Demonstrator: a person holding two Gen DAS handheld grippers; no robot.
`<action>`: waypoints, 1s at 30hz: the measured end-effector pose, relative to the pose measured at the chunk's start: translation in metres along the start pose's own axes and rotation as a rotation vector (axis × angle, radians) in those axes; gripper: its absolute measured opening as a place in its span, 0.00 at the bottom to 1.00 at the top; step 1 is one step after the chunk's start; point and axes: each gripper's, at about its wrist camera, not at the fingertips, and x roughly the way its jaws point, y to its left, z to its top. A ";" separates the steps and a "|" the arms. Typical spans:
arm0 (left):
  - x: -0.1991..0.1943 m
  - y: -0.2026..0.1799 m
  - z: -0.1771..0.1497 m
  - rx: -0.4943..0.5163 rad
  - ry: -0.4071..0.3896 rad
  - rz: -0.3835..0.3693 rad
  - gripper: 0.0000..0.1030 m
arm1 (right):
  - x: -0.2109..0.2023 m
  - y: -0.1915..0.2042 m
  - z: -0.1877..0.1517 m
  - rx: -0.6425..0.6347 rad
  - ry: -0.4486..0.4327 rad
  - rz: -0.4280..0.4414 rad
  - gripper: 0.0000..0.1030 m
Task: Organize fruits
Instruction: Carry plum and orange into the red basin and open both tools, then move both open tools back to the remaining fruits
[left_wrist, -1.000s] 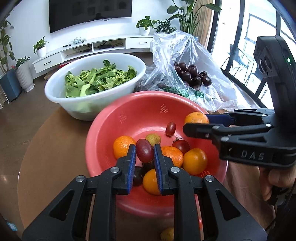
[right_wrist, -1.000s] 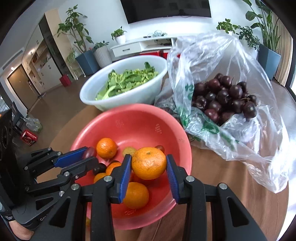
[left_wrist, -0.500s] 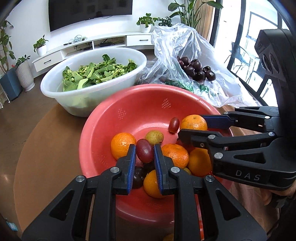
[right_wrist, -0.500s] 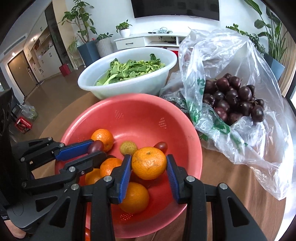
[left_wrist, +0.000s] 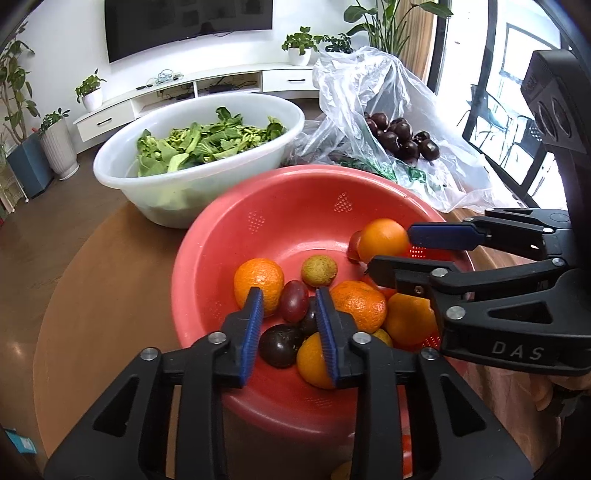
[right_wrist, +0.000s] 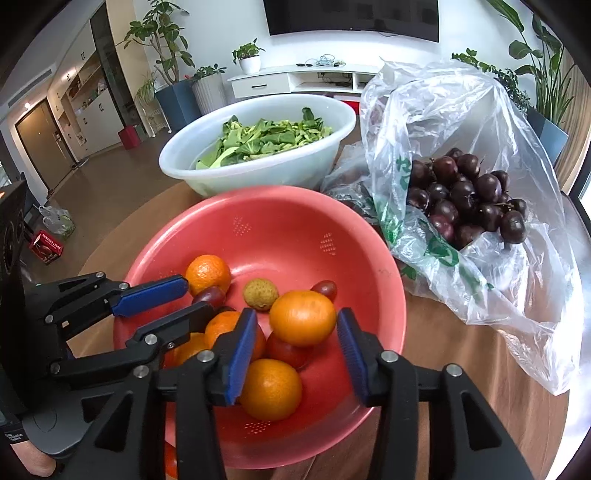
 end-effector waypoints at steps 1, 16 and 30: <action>-0.002 0.000 0.000 0.000 -0.003 0.005 0.40 | -0.003 -0.001 0.000 0.004 -0.005 -0.003 0.53; -0.076 0.006 -0.024 -0.060 -0.124 0.014 0.97 | -0.078 -0.001 -0.039 0.071 -0.132 0.053 0.63; -0.135 0.014 -0.148 -0.168 -0.081 -0.009 0.99 | -0.055 0.069 -0.109 -0.104 -0.017 0.121 0.63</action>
